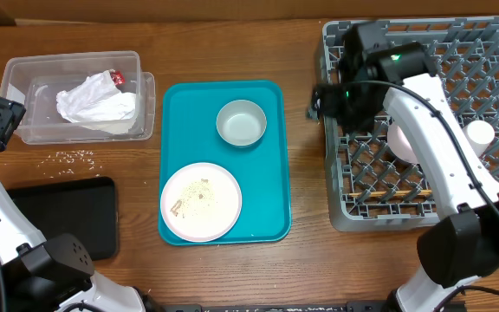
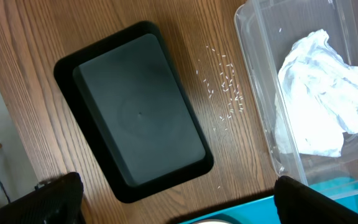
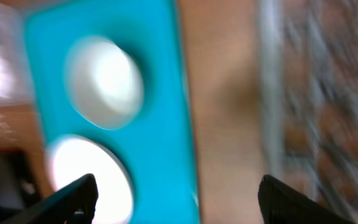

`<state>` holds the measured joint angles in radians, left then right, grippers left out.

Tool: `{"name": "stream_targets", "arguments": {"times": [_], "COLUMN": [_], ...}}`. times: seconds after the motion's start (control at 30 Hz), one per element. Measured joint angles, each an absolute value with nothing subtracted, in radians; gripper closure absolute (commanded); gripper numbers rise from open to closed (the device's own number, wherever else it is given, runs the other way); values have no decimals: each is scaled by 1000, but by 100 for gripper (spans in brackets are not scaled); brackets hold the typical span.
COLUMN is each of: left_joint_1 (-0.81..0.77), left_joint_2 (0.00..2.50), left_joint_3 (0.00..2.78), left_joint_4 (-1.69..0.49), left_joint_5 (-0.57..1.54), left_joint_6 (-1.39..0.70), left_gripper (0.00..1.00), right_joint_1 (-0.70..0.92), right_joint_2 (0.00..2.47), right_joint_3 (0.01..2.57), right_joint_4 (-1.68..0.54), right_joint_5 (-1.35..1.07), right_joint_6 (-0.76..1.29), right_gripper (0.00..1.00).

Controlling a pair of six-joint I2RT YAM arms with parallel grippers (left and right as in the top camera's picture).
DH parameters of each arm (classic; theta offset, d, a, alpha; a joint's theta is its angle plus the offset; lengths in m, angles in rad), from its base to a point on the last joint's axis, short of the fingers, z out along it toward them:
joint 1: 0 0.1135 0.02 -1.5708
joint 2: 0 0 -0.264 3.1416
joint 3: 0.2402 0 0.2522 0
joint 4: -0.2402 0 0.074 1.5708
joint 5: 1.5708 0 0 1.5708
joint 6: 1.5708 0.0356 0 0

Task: Sort waste into correct bins and load items into the dishwasher
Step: 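Move the right gripper over the teal tray to the white saucer, then grasp the white saucer rim with the right gripper and lift it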

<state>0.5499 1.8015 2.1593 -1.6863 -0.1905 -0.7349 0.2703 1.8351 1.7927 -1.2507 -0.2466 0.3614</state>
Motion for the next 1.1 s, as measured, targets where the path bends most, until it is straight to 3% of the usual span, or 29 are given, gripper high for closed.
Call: {"name": "stream_targets", "arguments": {"times": [0.3,0.57,0.8,0.9,1.1], "left_joint_1": [550,550,550,550,550], "left_joint_2": [1802,1802,1802,1802,1802], "left_joint_3": [2159,2159,2159,2159,2159], "left_joint_4": [-1686,-1686,-1686,-1686,-1686], "left_joint_5": [-191,-191,-191,-191,-191], "left_joint_6": [-735,-735,-735,-735,-735], "left_gripper": [0,0,0,0,0], "right_joint_1": [459,635,732,770,786], "right_joint_2": [1899,2121,2149,2154,2204], "right_joint_3": [1800,1811,1814,1815,1821], "right_joint_4": [-897,-871,-767,-740,-728], "right_joint_5": [-269,-153,9,51,89], "right_joint_6": [369,348,296,282,271], "right_gripper": [16,16,19,24,50]}}
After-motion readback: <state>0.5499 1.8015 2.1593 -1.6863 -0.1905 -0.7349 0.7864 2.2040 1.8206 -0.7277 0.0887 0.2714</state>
